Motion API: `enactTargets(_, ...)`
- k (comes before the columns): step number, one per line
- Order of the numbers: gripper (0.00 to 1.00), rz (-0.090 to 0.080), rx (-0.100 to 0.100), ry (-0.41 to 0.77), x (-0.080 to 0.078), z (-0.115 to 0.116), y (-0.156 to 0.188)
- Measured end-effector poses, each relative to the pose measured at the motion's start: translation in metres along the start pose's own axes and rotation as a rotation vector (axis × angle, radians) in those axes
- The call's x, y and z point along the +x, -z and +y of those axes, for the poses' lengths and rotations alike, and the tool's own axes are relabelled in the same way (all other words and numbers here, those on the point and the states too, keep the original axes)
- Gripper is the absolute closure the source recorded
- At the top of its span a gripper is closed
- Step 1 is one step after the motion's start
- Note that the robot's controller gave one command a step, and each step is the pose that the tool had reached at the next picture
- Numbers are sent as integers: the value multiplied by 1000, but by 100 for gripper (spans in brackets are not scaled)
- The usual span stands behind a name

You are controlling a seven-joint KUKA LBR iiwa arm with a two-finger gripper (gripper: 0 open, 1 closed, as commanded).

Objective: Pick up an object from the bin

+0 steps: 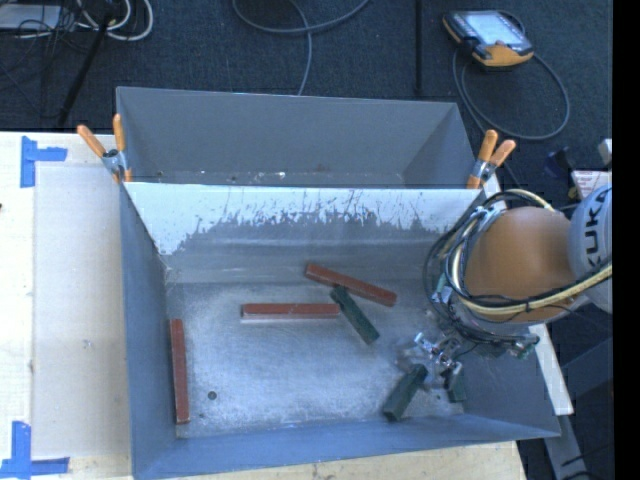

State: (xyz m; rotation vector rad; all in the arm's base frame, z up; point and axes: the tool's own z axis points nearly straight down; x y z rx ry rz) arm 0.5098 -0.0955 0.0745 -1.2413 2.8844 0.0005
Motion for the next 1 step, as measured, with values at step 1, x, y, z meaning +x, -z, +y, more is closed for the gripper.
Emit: enactTargets(1,100,0,-1,44,16,37,135)
